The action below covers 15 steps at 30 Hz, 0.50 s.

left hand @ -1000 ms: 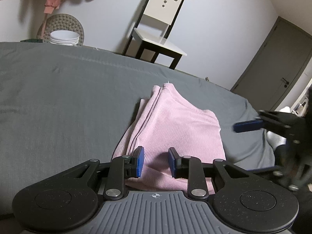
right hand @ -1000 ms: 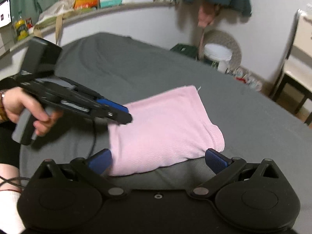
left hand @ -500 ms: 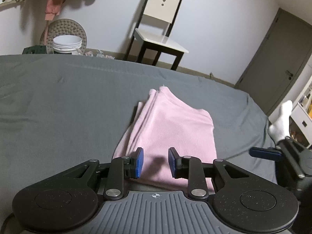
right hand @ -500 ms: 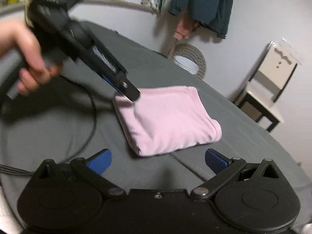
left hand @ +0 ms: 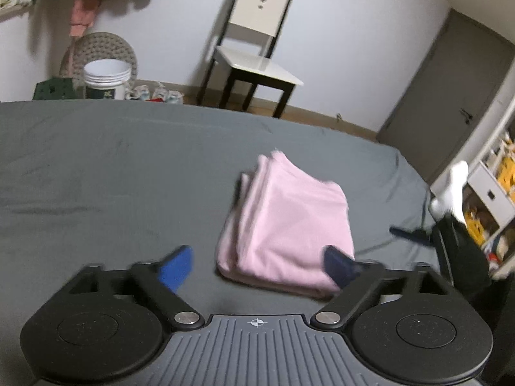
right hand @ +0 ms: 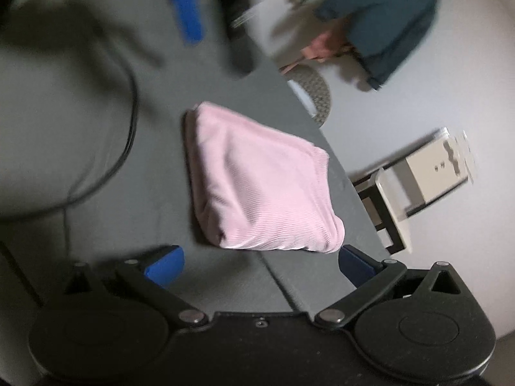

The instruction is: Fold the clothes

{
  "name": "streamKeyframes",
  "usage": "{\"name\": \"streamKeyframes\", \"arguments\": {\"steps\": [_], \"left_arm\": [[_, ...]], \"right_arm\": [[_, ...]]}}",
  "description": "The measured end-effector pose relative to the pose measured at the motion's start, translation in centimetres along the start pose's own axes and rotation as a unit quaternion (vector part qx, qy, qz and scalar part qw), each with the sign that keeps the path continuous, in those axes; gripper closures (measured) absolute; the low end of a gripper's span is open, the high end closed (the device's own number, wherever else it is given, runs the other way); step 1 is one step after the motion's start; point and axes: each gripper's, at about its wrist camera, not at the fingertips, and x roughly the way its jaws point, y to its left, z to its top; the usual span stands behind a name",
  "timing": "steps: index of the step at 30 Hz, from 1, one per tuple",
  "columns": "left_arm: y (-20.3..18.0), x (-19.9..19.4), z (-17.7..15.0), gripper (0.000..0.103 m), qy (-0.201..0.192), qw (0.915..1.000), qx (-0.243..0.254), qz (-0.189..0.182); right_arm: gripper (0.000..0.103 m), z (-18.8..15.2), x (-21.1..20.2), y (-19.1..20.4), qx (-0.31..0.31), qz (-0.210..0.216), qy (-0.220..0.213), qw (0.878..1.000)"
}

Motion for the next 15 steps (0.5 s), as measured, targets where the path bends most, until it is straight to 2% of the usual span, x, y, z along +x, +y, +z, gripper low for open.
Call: {"name": "streamKeyframes", "arguments": {"steps": [3,8,15], "left_arm": [[1.1,-0.2,0.6,0.000,-0.007,0.9997,-0.024,-0.007],[1.9,0.9,0.1,0.000,0.009,0.9982,-0.059,-0.013],[1.8,1.9,-0.3,0.000,0.016,0.9974,-0.067,-0.020]], "right_arm": [[0.000,0.6,0.7,0.8,-0.064,-0.012,0.006,0.998],[0.000,1.9,1.9,1.7,-0.144,-0.026,0.022,0.989],[0.000,3.8,4.1,2.0,-0.197,-0.033,0.020,0.980]]}}
